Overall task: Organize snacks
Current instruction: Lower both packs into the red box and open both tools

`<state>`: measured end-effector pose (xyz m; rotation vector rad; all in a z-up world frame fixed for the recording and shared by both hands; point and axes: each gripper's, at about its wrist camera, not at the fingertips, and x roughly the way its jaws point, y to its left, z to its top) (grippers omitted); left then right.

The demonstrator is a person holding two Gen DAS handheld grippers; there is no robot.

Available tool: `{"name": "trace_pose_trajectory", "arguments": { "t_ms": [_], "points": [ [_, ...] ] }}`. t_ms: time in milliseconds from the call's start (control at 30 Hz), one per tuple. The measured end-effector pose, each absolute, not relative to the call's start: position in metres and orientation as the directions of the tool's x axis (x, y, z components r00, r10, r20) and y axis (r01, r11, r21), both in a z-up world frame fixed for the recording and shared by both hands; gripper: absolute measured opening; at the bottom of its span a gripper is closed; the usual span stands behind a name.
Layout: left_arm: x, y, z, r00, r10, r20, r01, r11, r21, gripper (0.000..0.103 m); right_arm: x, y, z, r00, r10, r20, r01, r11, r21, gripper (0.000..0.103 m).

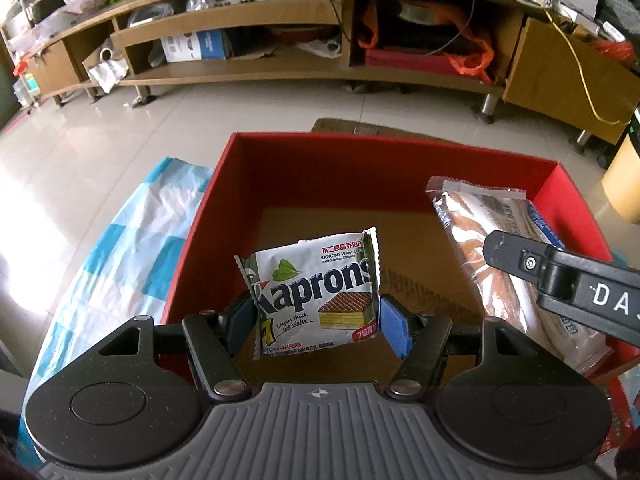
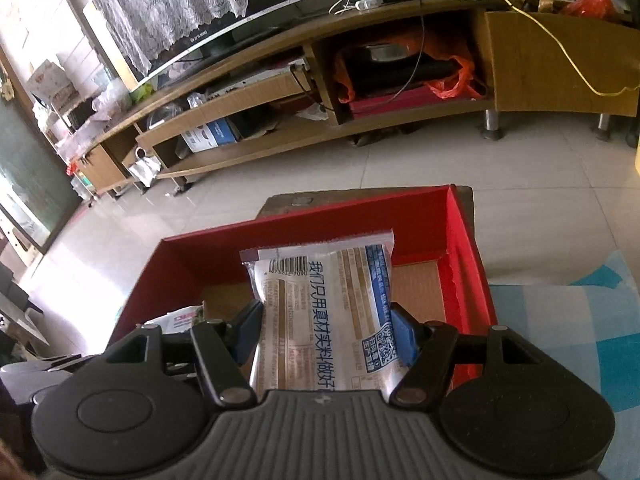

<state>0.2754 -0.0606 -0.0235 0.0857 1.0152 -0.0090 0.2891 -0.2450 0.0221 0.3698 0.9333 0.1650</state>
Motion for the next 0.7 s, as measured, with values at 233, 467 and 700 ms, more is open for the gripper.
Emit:
{"name": "trace_pose_trajectory", "arguments": {
  "t_ms": [233, 467, 700],
  "points": [
    [0.277, -0.066, -0.032, 0.528, 0.062, -0.847, 0.065, 0.992, 0.113, 0.074, 0.293, -0.243, 0.012, 0.573, 0.313, -0.757, 0.008, 0.922, 0.387, 0.052],
    [0.277, -0.064, -0.030, 0.521, 0.052, -0.852, 0.065, 0.993, 0.100, 0.089, 0.294, -0.238, 0.009, 0.543, 0.303, -0.783, 0.004, 0.932, 0.363, 0.052],
    [0.271, -0.058, -0.027, 0.499, 0.054, -0.865, 0.061, 0.993, 0.097, 0.092, 0.285, -0.239, 0.009, 0.516, 0.270, -0.813, 0.029, 0.943, 0.332, 0.052]
  ]
}}
